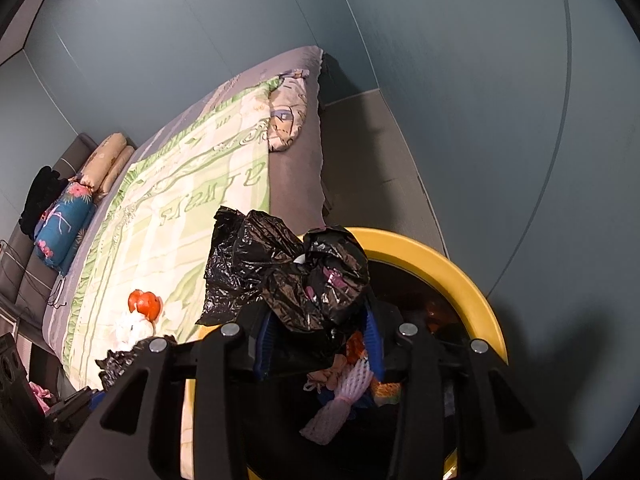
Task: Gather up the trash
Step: 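Carry both black plastic bags with both tools over the yellow bin, then open both tools to drop the black bags into the bin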
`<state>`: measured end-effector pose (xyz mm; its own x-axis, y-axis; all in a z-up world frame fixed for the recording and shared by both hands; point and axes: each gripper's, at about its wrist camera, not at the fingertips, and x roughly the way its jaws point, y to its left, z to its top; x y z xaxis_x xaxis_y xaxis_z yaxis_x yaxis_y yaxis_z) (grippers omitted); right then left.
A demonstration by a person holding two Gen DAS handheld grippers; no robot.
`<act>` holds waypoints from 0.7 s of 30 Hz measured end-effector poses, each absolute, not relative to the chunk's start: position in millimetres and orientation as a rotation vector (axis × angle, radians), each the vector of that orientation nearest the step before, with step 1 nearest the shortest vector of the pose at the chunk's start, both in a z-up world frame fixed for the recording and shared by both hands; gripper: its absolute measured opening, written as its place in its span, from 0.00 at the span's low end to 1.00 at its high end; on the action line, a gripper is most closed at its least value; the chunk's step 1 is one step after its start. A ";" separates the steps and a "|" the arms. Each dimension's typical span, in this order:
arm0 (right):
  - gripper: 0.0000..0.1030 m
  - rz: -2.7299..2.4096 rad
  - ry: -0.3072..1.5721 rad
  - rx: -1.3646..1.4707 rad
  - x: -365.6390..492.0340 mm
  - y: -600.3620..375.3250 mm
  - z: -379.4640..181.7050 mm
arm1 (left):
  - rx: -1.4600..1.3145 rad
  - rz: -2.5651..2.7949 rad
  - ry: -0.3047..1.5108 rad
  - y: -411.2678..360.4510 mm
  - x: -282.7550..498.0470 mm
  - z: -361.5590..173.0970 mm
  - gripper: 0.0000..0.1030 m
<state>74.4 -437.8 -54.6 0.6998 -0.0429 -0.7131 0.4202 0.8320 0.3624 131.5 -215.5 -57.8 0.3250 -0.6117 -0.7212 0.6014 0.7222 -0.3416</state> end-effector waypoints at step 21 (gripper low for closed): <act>0.50 -0.261 0.789 0.593 72.0 -452.2 -75.4 | 0.011 -0.823 1.000 -238.1 116.7 -80.0 0.54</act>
